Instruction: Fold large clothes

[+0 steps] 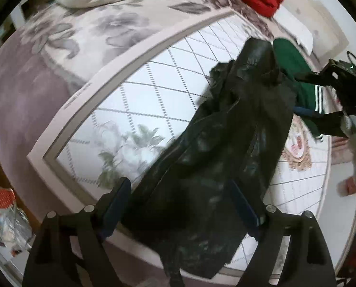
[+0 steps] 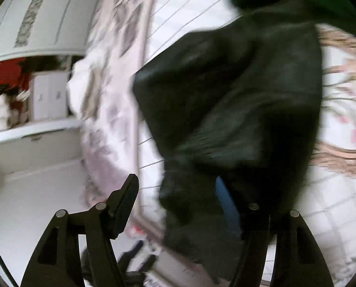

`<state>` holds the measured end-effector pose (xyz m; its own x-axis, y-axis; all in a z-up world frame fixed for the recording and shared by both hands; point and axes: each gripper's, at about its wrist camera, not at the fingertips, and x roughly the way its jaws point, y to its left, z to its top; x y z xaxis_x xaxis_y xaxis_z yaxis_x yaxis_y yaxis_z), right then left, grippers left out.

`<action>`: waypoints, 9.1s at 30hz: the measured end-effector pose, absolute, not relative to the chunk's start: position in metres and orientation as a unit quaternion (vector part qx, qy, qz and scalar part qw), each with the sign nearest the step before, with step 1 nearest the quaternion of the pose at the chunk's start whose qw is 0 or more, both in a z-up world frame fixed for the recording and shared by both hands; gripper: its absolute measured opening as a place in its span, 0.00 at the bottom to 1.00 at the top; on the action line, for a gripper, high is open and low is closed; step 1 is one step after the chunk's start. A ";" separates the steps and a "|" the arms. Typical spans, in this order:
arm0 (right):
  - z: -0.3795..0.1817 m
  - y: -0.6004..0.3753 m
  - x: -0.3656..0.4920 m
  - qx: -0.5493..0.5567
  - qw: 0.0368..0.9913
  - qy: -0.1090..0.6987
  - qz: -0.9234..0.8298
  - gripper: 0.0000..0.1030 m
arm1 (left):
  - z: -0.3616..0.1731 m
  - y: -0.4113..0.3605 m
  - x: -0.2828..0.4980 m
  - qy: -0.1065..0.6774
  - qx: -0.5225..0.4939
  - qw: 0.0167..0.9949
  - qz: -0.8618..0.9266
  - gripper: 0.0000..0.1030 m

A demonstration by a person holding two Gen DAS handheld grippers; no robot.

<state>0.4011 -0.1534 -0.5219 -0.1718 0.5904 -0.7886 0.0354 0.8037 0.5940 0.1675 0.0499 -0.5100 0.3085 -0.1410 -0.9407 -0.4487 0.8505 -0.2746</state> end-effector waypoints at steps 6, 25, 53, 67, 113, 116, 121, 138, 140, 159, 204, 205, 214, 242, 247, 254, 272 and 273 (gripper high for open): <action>-0.573 -0.137 0.433 0.184 0.625 0.727 0.218 0.45 | -0.576 0.039 0.224 0.615 -0.173 0.757 0.137 0.83; -0.627 -0.268 0.493 0.225 0.637 0.717 0.171 0.90 | -0.554 0.058 0.228 0.598 -0.228 0.747 0.178 0.94; -0.530 -0.371 0.296 0.145 0.666 0.724 0.107 0.39 | -0.615 -0.021 0.285 0.644 -0.184 0.726 0.157 1.00; -0.569 -0.345 0.356 0.112 0.626 0.760 0.136 0.45 | -0.557 -0.039 0.244 0.623 -0.170 0.745 0.165 1.00; -0.413 -0.366 0.272 0.248 0.795 0.530 0.161 0.12 | -0.587 -0.066 0.269 0.598 -0.218 0.763 0.116 1.00; -0.399 -0.317 0.261 0.180 0.809 0.528 0.185 0.12 | -0.568 -0.035 0.244 0.585 -0.236 0.762 0.143 1.00; -0.396 -0.226 0.238 0.070 0.805 0.535 0.246 0.13 | -0.533 0.026 0.155 0.561 -0.271 0.751 0.219 1.00; -0.515 -0.089 0.193 0.077 0.542 0.729 0.411 0.81 | -0.470 0.083 0.039 0.517 -0.314 0.721 0.338 1.00; -0.499 -0.116 0.202 0.079 0.554 0.727 0.398 0.81 | -0.458 0.078 0.047 0.508 -0.327 0.717 0.348 1.00; -0.574 -0.120 0.289 0.028 0.628 0.746 0.220 0.12 | -0.583 0.050 0.136 0.602 -0.211 0.702 0.316 1.00; -0.589 -0.158 0.274 0.274 0.517 0.727 0.360 0.35 | -0.587 0.092 0.075 0.484 -0.466 0.688 0.275 1.00; -0.575 -0.155 0.274 0.271 0.521 0.722 0.367 0.35 | -0.583 0.092 0.077 0.482 -0.468 0.689 0.272 1.00; -0.495 -0.197 0.314 0.276 0.548 0.691 0.382 0.34 | -0.531 0.078 0.160 0.465 -0.457 0.725 0.222 1.00; -0.521 -0.514 0.690 0.413 0.626 0.621 0.226 0.56 | -0.559 -0.114 0.631 0.530 -0.182 0.828 0.023 1.00; -0.484 -0.501 0.668 0.330 0.693 0.618 0.171 0.70 | -0.549 -0.109 0.613 0.527 -0.168 0.832 0.043 1.00; -0.437 -0.452 0.625 0.148 0.781 0.607 0.009 0.99 | -0.507 -0.115 0.582 0.492 -0.074 0.862 0.100 1.00; -0.222 -0.391 0.409 -0.015 0.847 0.524 -0.093 1.00 | -0.311 -0.127 0.441 0.473 -0.030 0.878 0.071 1.00; -0.204 -0.389 0.397 -0.014 0.849 0.519 -0.096 1.00 | -0.294 -0.130 0.428 0.469 -0.027 0.880 0.066 1.00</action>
